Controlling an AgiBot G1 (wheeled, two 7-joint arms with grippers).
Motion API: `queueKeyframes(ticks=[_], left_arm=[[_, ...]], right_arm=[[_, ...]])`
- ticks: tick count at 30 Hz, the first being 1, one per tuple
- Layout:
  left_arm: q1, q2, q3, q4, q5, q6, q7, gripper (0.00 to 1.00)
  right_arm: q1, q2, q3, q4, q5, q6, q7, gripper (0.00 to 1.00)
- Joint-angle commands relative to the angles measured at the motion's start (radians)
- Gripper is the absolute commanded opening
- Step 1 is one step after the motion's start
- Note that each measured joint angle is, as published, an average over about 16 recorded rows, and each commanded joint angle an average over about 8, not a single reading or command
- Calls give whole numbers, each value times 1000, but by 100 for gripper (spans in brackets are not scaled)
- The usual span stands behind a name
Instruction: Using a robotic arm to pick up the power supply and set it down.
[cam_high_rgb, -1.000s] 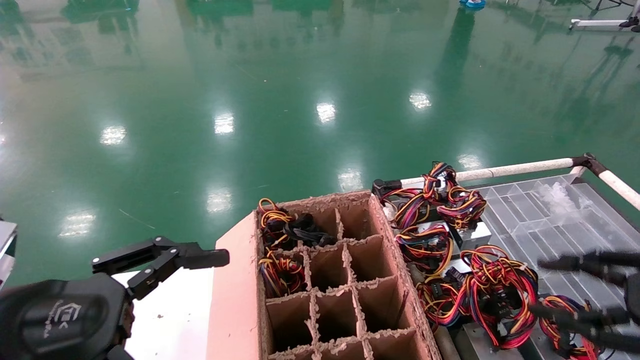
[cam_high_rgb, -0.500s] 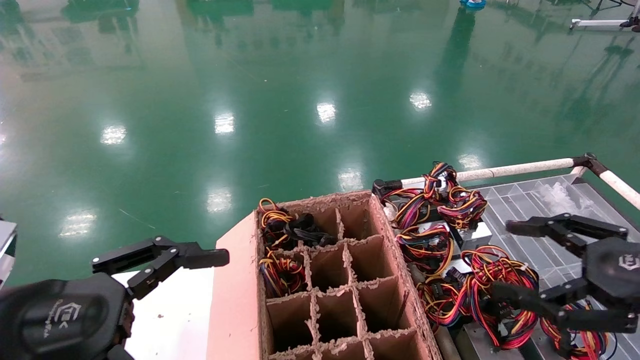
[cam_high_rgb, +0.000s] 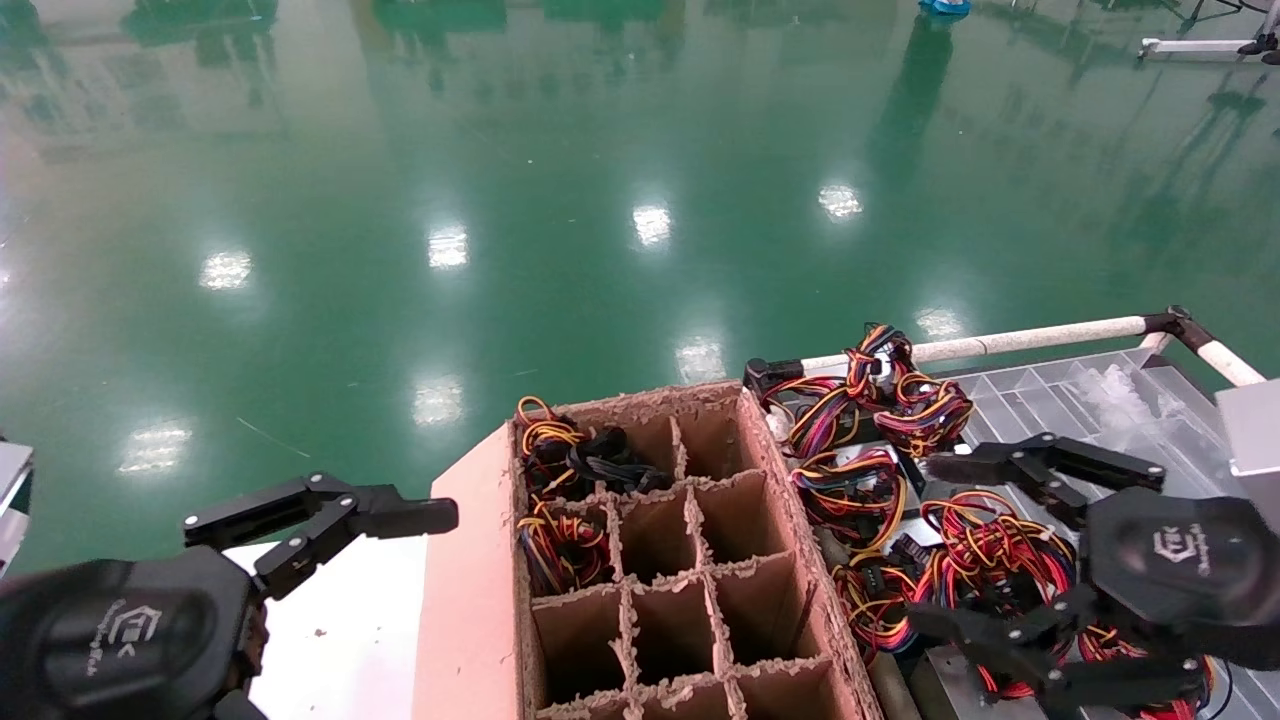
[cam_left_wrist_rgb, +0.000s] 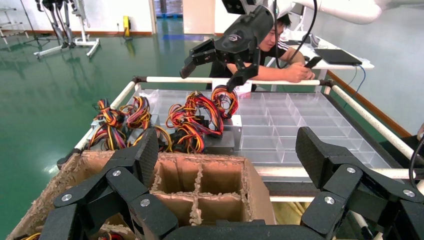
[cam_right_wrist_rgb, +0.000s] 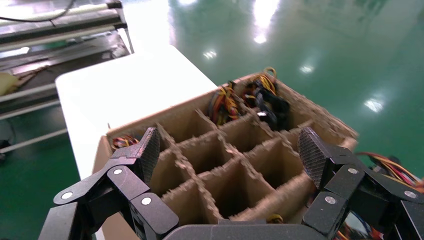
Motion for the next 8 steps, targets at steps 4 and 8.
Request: queueKeyframes(ticks=[4,8], left_arm=[[0,0,0,0,0,0,0,100],[0,0,0,0,0,0,0,100]], right_arm=[[-28,-22,24,40,18,3,12,100],[-43,-32,35,60,27,4,18,100]])
